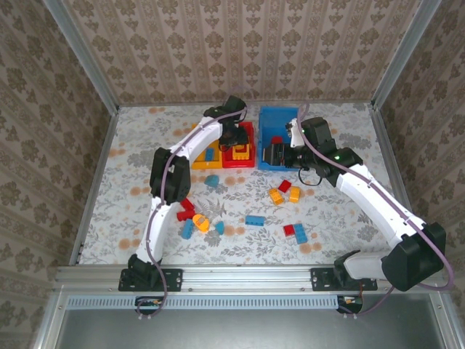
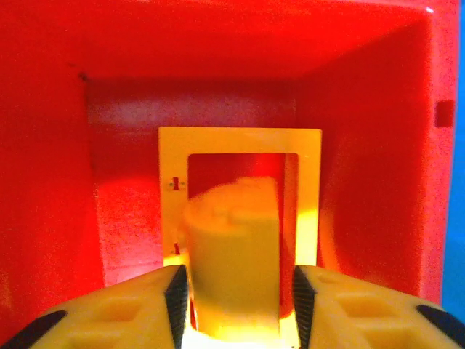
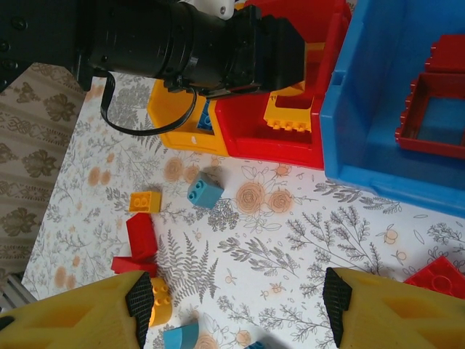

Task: Sort the legos into containers by color

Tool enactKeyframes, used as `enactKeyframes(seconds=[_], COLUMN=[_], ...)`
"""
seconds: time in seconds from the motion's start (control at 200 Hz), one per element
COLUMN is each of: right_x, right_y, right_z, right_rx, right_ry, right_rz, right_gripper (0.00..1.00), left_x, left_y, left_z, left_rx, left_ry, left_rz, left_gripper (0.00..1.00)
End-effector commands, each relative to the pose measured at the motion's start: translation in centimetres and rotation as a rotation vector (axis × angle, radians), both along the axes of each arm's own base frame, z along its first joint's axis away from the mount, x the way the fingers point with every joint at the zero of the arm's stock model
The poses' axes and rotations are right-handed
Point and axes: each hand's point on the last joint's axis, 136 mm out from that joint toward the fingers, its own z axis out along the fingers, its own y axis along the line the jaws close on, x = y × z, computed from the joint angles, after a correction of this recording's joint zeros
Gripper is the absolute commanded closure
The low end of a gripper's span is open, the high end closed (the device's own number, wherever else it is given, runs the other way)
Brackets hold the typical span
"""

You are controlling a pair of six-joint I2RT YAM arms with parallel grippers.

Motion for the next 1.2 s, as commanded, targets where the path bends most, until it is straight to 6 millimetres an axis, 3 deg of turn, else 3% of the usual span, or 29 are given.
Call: enactKeyframes(seconds=[0.0,0.165,0.35,0.435,0.525,0.685,0.785,0.795,0.93,1.195], right_x=[0.2,0.2,0.1,-0.2,-1.3,-4.1,-5.3,-5.2,-5.7,-6.3], right_y=[0.1,0.1,0.1,0.1,1.1,5.0,6.9,7.2,8.6,8.6], right_z=[0.1,-0.1,-0.1,-0.3,-0.7,-2.1,-2.1,-2.8,-3.4,-4.1], right_rx=[0.013,0.012,-0.002,-0.028,-0.094,-0.164,-0.147,-0.153,-0.153,-0.147], right_ry=[0.016,0.021,0.015,0.011,-0.002,-0.017,-0.024,-0.008,0.007,0.038], right_rz=[-0.008,-0.004,0.009,0.03,0.115,0.338,0.415,0.421,0.458,0.465], right_gripper=[0.33,0.33,0.34,0.34,0.33,0.26,0.24,0.23,0.22,0.22], left_x=[-0.7,-1.2,-2.7,-4.2,-6.6,-12.6,-15.0,-15.2,-15.5,-13.3], left_y=[-0.7,-0.4,1.4,2.9,5.6,10.5,11.0,10.9,10.1,10.2], left_z=[2.9,6.3,11.1,12.9,13.5,9.7,6.7,6.4,2.9,-0.2], left_rx=[-0.011,-0.042,-0.047,-0.025,0.02,0.004,-0.068,-0.077,-0.152,-0.164], left_ry=[-0.036,-0.081,-0.169,-0.195,-0.177,0.01,0.118,0.125,0.22,0.272], left_rz=[-0.043,-0.007,0.059,0.077,0.127,0.326,0.459,0.471,0.598,0.733], left_gripper=[0.5,0.48,0.55,0.55,0.51,0.42,0.37,0.37,0.26,0.22])
